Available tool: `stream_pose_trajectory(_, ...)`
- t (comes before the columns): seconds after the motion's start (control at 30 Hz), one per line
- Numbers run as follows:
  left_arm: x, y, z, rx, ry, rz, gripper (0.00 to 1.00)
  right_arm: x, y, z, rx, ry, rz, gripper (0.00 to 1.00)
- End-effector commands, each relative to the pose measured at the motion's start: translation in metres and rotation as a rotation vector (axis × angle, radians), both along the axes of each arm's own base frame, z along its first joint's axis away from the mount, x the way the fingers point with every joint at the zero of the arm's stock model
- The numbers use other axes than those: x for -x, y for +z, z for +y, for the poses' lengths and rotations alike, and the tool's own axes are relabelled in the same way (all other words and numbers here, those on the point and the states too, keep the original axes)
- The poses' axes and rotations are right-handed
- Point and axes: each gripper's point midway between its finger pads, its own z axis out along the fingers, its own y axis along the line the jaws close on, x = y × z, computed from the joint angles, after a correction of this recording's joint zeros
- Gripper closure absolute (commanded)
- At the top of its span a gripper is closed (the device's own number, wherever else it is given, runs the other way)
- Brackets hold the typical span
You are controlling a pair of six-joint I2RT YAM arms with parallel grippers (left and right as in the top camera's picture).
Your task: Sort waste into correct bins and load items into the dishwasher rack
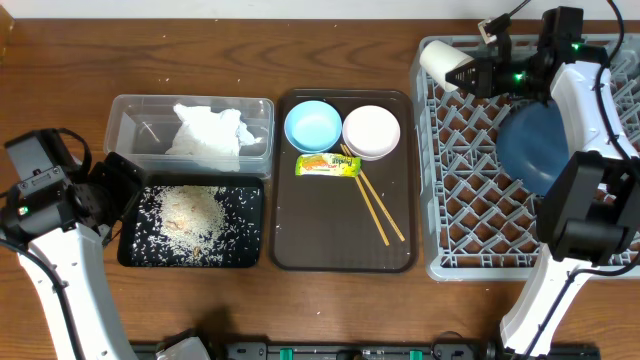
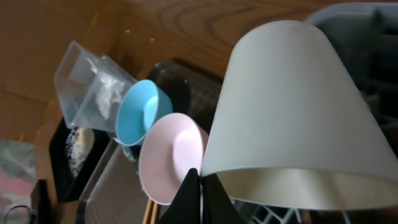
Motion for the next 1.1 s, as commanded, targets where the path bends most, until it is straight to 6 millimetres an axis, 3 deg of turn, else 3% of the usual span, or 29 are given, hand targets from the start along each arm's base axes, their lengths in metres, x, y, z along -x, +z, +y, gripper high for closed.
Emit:
stream_pose_trajectory(0.0, -0.001, 0.006, 0.003, -0.014, 0.002, -0.011, 0.08, 0.002, 0.006, 0.013, -0.058, 0.044, -0.018, 0.99)
stream_pose_trajectory(0.23, -0.001, 0.006, 0.003, -0.015, 0.002, -0.011, 0.08, 0.004, 0.028, 0.025, -0.174, 0.106, -0.082, 0.99)
stream_pose_trajectory(0.77, -0.001, 0.006, 0.003, -0.014, 0.002, -0.011, 0.08, 0.01, -0.008, 0.02, -0.047, 0.087, -0.026, 0.99)
stream_pose_trajectory(0.93, -0.001, 0.006, 0.003, -0.014, 0.002, -0.011, 0.08, 0.013, -0.015, 0.043, 0.0, 0.103, 0.011, 0.95)
stream_pose_trajectory(1.07, -0.001, 0.006, 0.003, -0.014, 0.002, -0.011, 0.08, 0.014, -0.035, 0.068, 0.229, 0.108, 0.019, 0.85)
